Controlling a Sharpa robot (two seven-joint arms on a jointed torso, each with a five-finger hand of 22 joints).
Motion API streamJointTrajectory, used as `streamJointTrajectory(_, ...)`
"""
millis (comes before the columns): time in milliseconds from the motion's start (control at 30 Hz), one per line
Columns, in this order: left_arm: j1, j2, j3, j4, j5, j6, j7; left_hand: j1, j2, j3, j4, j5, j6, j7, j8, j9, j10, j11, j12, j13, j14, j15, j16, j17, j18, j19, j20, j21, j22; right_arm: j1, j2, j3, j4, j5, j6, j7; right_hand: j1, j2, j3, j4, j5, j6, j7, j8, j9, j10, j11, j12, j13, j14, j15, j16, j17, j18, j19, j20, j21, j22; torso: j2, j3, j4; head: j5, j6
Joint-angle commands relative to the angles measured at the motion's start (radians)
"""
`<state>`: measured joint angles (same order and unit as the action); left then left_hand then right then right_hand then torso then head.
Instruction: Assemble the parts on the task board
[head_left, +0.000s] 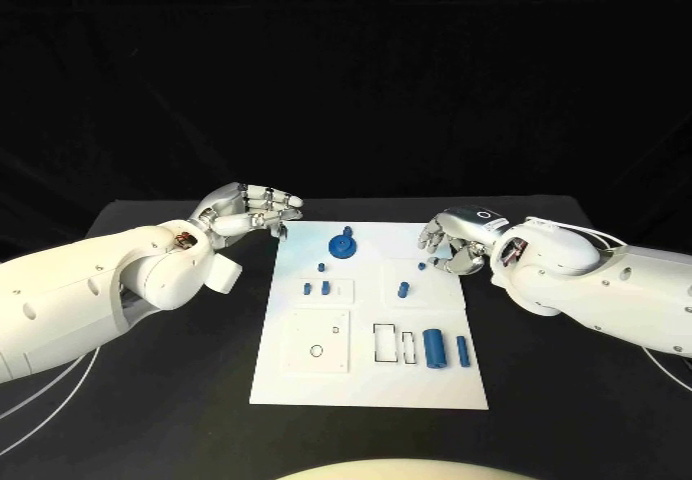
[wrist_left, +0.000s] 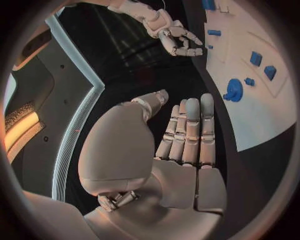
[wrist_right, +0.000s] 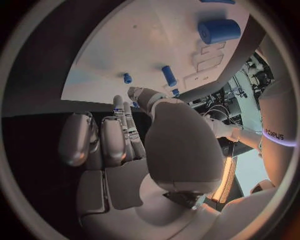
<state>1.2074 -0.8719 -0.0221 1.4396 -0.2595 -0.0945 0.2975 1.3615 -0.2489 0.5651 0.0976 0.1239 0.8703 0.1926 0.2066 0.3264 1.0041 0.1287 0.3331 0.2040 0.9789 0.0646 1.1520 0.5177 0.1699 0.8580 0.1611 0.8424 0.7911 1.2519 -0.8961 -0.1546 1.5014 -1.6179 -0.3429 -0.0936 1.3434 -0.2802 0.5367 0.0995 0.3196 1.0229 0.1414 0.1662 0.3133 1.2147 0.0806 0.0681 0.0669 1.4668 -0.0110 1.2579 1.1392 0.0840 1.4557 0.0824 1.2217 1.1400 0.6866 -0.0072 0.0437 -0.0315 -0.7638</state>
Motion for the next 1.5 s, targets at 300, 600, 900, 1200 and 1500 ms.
streamJointTrajectory(300, 0.000, -0.012, 0.001, 0.019, 0.080, 0.032, 0.058, -0.001, 0.005, -0.009, 0.001, -0.001, -0.003, 0.002, -0.001, 0.001, -0.011, 0.003, 0.005, 0.002, -0.007, 0.000, -0.007, -0.002, 0.014, 0.004, 0.004, -0.008, -0.004, -0.017, 0.025, 0.000, -0.006, -0.104, 0.079, -0.071, -0.002, -0.005, -0.011, 0.008, -0.002, -0.010, -0.001, -0.003, 0.008, -0.019, 0.001, -0.006, -0.002, 0.051, 0.010, 0.055, 0.043, -0.012, 0.005, 0.008, 0.040, 0.047, 0.002, 0.0021, -0.0005, 0.000, -0.001)
streamJointTrajectory(600, 0.000, -0.012, 0.001, 0.025, 0.060, 0.023, 0.057, 0.006, 0.008, -0.010, -0.001, 0.000, -0.005, 0.004, -0.002, 0.001, -0.013, 0.004, 0.007, 0.002, -0.006, 0.001, -0.007, -0.003, 0.014, 0.008, 0.004, -0.012, -0.008, -0.028, 0.043, 0.000, -0.027, -0.099, 0.102, -0.083, 0.010, 0.002, 0.000, 0.005, -0.002, -0.005, -0.004, 0.001, 0.014, -0.010, -0.002, -0.002, 0.000, 0.050, 0.009, 0.068, 0.050, -0.013, 0.006, 0.010, 0.053, 0.063, 0.003, 0.0028, -0.0005, 0.000, -0.002)
streamJointTrajectory(900, 0.000, -0.015, 0.001, 0.031, 0.055, 0.022, 0.057, 0.007, 0.008, -0.012, -0.001, 0.000, -0.006, 0.005, -0.002, 0.001, -0.014, 0.005, 0.008, 0.002, -0.006, 0.001, -0.007, -0.003, 0.014, 0.009, 0.004, -0.014, -0.010, -0.036, 0.064, 0.000, -0.047, -0.093, 0.092, -0.076, 0.016, 0.012, 0.015, 0.005, -0.001, 0.004, -0.005, 0.008, 0.020, 0.000, -0.003, -0.001, 0.000, 0.048, 0.008, 0.076, 0.050, -0.014, 0.005, 0.011, 0.064, 0.076, 0.003, 0.0032, 0.0012, 0.000, -0.005)
streamJointTrajectory(1200, 0.000, -0.016, 0.001, 0.031, 0.055, 0.023, 0.055, 0.008, 0.009, -0.012, -0.001, 0.000, -0.006, 0.006, -0.002, 0.001, -0.015, 0.005, 0.008, 0.002, -0.005, 0.001, -0.007, -0.003, 0.014, 0.011, 0.004, -0.015, -0.010, -0.047, 0.081, 0.001, -0.057, -0.066, 0.085, -0.063, 0.028, 0.041, 0.058, -0.002, -0.002, 0.029, -0.009, 0.028, 0.040, 0.036, -0.011, 0.002, 0.003, 0.044, 0.001, 0.092, 0.052, -0.020, 0.013, 0.008, 0.104, 0.126, 0.002, 0.0022, -0.0004, 0.003, -0.011)
streamJointTrajectory(1500, 0.000, -0.019, 0.001, 0.031, 0.054, 0.024, 0.050, 0.010, 0.009, -0.013, -0.001, 0.000, -0.007, 0.007, -0.003, 0.001, -0.015, 0.006, 0.009, 0.003, -0.005, 0.002, -0.007, -0.003, 0.014, 0.012, 0.004, -0.016, -0.011, -0.050, 0.083, 0.001, -0.052, -0.063, 0.100, -0.059, 0.037, 0.050, 0.067, -0.022, -0.004, 0.053, -0.017, 0.048, 0.059, 0.071, -0.022, 0.004, 0.007, 0.043, -0.008, 0.102, 0.053, -0.027, 0.022, 0.000, 0.134, 0.164, 0.002, 0.0016, -0.0005, 0.003, -0.014)
